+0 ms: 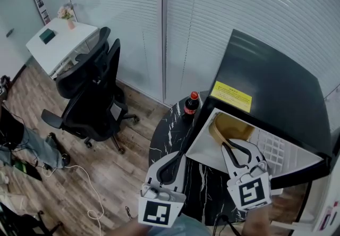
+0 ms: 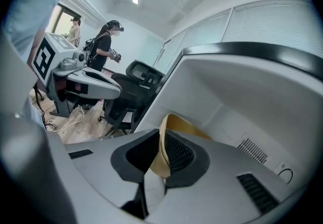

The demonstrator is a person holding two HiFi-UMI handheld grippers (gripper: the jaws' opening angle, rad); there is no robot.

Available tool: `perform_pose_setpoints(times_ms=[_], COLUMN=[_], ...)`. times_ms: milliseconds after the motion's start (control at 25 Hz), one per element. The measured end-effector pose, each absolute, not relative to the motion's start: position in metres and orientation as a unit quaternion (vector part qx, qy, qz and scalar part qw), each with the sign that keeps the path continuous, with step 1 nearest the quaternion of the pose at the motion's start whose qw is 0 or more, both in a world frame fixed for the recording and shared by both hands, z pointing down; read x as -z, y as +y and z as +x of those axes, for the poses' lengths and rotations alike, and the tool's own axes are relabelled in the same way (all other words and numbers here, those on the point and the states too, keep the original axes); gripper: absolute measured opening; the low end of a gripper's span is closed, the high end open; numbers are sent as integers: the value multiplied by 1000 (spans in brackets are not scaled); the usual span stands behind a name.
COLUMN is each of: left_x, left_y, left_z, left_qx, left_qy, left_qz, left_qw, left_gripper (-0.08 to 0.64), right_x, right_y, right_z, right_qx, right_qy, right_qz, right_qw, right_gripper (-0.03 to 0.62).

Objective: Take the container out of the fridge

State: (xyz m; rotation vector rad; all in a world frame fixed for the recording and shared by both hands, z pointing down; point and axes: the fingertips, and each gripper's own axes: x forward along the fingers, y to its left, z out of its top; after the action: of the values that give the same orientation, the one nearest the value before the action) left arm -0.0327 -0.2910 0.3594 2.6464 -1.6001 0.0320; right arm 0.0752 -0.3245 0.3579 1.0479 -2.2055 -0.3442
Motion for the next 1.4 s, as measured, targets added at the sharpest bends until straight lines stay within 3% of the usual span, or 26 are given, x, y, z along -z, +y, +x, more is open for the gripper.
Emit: perform_pose_setpoints(times_ms=[840,1400], left_x=[-330,-328], left_y=[-213,-186], left_z=[-21,-68], left_qx=[-4,-1], left_qy=[-538,-529], left_qz=[843,849], left_qw=[-10,-6], left_gripper=[14,14], right_x=[-316,-314], right_y=[-236,-185], right_z=[73,42], right_qx=[165,149], right_qy=[-871,-863], right_qz=[376,410], right_qw=[269,254], right_gripper=[51,51])
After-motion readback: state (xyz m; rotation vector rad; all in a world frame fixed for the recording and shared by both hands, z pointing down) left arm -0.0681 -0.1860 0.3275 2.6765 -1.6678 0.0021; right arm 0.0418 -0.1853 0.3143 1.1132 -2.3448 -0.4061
